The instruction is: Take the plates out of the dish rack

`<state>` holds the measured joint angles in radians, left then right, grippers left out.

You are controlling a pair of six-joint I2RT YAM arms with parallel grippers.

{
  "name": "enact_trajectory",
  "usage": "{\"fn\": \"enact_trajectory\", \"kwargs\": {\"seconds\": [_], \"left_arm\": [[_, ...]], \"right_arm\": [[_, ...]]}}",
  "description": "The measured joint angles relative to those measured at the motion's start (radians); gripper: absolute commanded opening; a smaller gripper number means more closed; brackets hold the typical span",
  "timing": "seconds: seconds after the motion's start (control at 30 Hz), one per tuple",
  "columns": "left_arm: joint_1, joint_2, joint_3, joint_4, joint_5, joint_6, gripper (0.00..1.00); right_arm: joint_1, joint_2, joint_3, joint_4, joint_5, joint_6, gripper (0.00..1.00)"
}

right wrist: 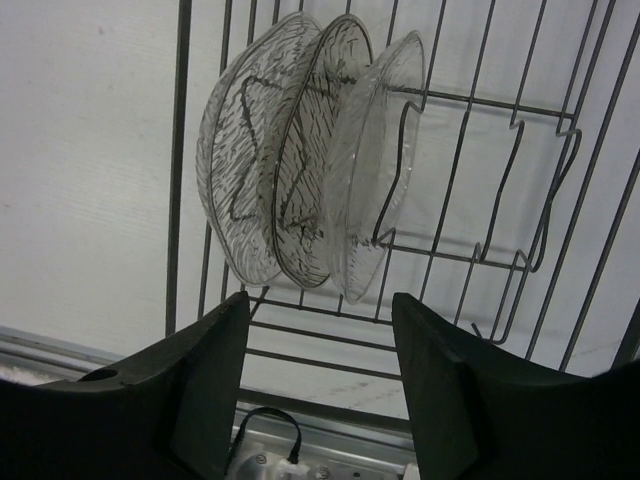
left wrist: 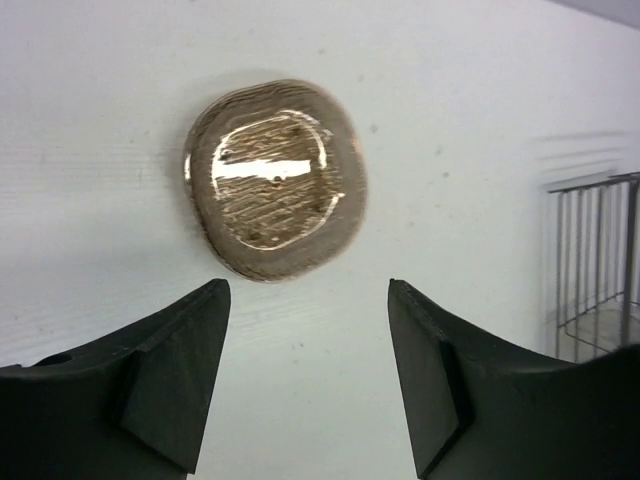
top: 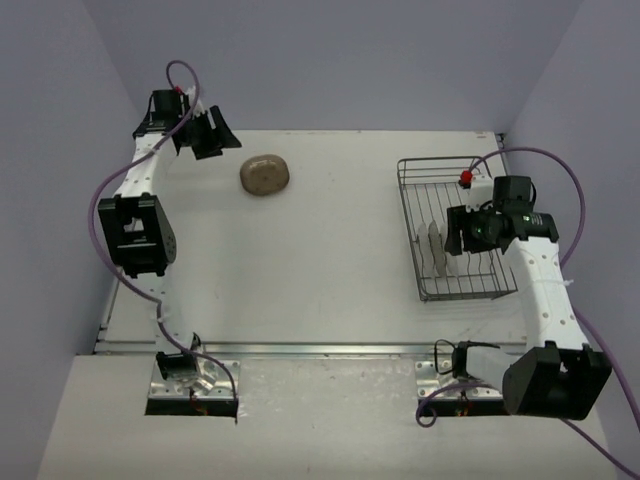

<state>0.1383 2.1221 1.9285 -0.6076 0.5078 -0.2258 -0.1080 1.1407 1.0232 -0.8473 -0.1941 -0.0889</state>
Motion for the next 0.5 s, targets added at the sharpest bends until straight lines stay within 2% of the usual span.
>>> {"fn": "enact_trajectory", "kwargs": {"seconds": [0.1, 0.23, 0.5], "left_arm": [[0.0, -0.164, -0.064, 0.022, 0.04, 0.0, 0.66], [0.0, -0.306, -0.134, 0.061, 0.113, 0.003, 0.66], [-0.002, -0.364, -0.313, 0.029, 0.182, 0.009, 0.66]], "right_arm": [[-0.009, 0.032, -0.01, 0.0, -0.006, -0.025, 0.52], [-0.015, 0.073, -0.013, 0.009, -0.023, -0.053, 0.46], [-0.04, 0.144, -0.04, 0.094, -0.039, -0.128, 0.36]]}}
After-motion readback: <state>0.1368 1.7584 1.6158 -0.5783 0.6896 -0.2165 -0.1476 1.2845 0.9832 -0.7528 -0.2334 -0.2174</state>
